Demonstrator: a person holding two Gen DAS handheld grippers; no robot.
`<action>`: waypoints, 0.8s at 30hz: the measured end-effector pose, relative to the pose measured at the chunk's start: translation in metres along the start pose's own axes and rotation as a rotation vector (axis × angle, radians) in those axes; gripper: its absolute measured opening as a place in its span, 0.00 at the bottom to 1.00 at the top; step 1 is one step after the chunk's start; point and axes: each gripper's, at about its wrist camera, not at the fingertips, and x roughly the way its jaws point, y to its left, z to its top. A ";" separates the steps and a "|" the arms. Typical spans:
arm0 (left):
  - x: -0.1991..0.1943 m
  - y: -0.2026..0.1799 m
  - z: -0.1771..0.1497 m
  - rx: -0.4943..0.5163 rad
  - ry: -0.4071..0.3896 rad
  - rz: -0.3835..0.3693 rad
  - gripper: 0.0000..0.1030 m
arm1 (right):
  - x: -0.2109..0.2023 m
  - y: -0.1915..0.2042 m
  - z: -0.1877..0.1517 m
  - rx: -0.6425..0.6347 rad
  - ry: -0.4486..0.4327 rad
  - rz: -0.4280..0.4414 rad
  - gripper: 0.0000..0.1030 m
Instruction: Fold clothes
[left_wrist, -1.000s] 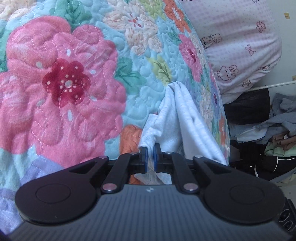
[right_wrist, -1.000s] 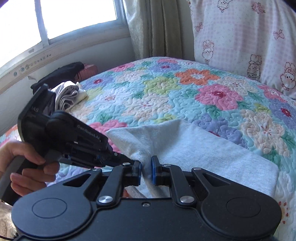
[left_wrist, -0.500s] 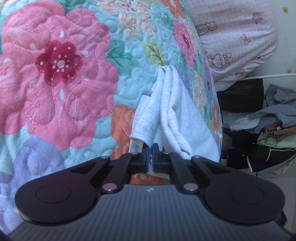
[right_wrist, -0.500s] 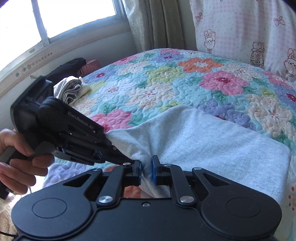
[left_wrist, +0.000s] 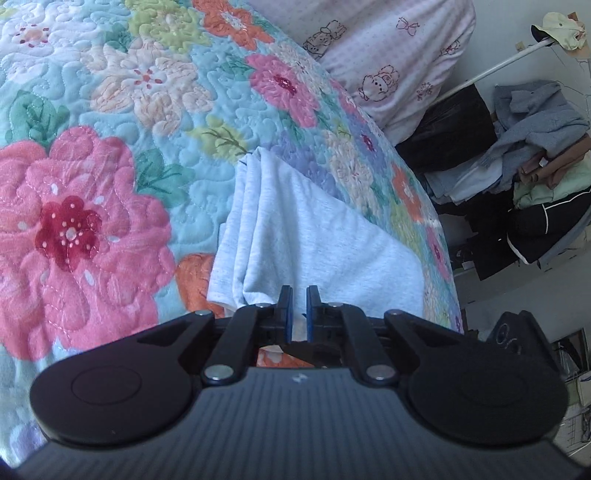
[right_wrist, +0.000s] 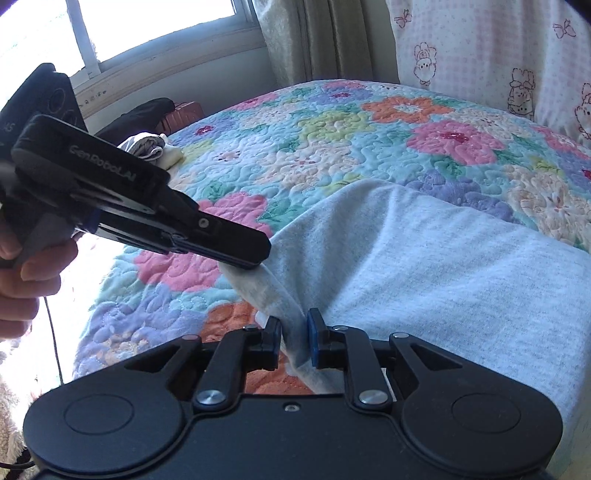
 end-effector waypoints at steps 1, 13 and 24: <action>0.010 0.003 -0.001 0.006 0.010 0.045 0.04 | -0.007 -0.002 -0.001 0.019 -0.001 0.014 0.23; 0.023 0.005 -0.005 0.008 0.017 0.092 0.05 | -0.132 -0.070 -0.053 0.435 -0.182 -0.135 0.65; 0.024 0.002 -0.008 0.012 0.021 0.091 0.05 | -0.109 -0.051 -0.030 0.258 -0.242 -0.217 0.22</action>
